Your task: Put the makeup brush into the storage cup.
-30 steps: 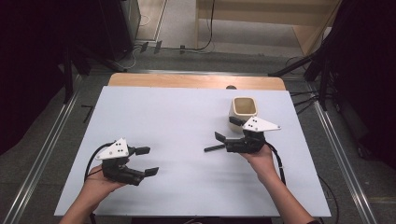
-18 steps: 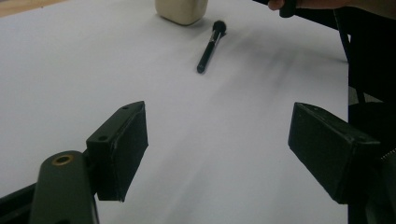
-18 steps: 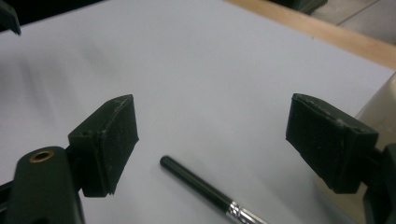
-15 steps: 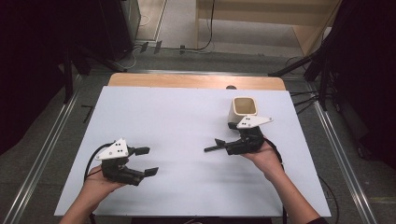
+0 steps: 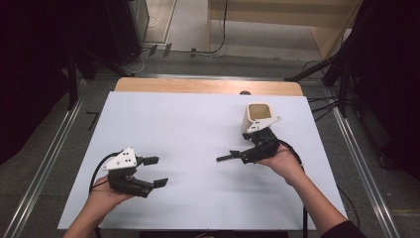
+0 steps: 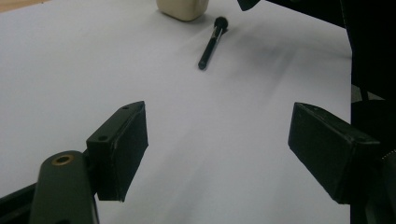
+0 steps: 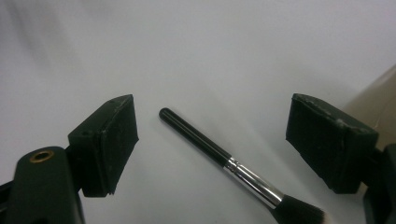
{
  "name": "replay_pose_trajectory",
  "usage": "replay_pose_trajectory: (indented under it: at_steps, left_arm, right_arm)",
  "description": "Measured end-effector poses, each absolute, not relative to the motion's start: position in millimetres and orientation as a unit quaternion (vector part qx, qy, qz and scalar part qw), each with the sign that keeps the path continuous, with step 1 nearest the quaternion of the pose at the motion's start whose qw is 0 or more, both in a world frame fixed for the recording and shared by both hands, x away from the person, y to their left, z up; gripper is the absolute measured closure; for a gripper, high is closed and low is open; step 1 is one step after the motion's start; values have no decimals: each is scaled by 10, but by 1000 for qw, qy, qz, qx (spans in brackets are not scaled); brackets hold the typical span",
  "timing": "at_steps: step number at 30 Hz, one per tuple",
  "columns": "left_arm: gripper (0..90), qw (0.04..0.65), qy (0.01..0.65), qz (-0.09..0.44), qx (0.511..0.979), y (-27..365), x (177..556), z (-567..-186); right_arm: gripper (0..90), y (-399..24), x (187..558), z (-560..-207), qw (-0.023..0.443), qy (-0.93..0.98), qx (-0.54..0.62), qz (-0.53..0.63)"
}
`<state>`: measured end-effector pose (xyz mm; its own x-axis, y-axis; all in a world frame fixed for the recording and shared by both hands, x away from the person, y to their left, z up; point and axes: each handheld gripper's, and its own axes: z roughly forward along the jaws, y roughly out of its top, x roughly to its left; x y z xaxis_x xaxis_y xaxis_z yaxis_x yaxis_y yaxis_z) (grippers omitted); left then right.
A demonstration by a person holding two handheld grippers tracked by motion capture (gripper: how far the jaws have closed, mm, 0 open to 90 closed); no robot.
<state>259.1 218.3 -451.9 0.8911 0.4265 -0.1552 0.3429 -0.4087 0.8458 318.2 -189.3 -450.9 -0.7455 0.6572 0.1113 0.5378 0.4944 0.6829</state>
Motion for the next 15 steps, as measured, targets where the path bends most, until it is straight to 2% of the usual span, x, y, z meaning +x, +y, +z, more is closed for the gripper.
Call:
replay_pose_trajectory:
  at_steps: [15]
  left_arm:
    - [205,489,227,40,841,2170,2590,-4529]
  right_arm:
    - [173,-1805,3365,-4403,24,911,320,258]
